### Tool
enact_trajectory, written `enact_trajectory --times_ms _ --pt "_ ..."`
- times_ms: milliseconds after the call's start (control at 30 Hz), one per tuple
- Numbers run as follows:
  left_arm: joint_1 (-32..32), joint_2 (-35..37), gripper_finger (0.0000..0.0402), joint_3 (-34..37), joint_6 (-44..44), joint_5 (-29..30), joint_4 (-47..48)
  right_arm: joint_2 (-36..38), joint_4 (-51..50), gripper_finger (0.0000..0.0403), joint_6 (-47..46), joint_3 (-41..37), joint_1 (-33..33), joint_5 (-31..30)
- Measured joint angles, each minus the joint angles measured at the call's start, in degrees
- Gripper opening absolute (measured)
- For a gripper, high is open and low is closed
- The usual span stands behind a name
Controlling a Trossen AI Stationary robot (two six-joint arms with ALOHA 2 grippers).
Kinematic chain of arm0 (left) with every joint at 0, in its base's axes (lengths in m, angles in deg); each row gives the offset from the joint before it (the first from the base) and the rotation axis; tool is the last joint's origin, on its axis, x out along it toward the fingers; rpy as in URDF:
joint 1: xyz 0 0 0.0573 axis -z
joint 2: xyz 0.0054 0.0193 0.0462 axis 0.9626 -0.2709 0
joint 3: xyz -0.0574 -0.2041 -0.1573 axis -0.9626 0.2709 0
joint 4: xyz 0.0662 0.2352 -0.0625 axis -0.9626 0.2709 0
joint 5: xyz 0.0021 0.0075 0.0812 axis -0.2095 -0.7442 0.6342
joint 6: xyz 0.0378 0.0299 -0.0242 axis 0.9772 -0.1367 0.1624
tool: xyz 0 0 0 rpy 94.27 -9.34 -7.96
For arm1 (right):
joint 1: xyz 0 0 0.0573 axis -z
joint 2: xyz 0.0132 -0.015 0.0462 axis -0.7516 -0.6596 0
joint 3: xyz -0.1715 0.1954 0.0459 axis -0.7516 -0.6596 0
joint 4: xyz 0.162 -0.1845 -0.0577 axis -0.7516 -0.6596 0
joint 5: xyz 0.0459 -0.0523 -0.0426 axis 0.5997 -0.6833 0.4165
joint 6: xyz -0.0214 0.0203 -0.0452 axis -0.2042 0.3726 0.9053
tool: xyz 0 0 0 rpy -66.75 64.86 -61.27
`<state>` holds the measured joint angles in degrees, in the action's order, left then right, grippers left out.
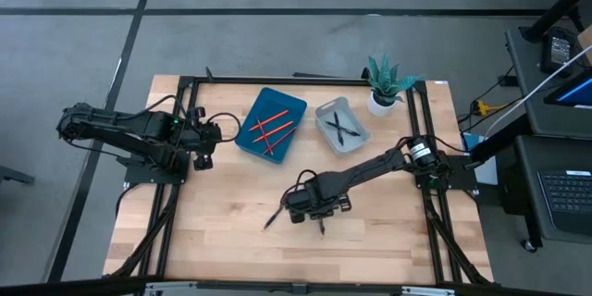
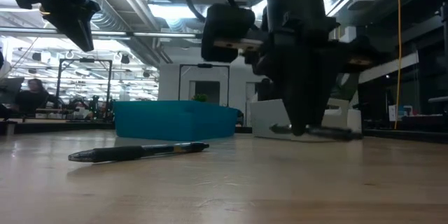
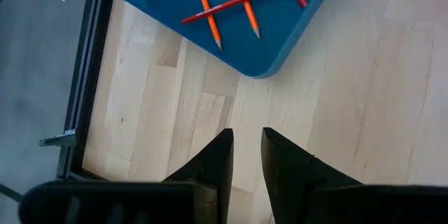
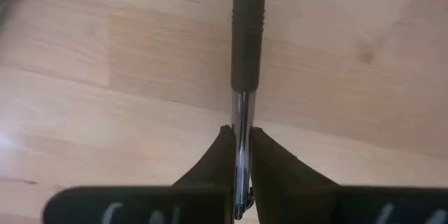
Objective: Sort pens & pencils
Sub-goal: Put the black pen into the gray bin
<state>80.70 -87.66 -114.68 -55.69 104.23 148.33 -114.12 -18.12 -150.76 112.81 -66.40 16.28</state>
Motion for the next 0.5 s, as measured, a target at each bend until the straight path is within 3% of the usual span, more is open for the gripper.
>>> enact_trajectory --times_ms 500 --pt "-0.01 0.0 0.0069 0.01 0.0 0.01 -1.45 0.17 -25.53 0.0024 3.33 14.88 0.0 -1.83"
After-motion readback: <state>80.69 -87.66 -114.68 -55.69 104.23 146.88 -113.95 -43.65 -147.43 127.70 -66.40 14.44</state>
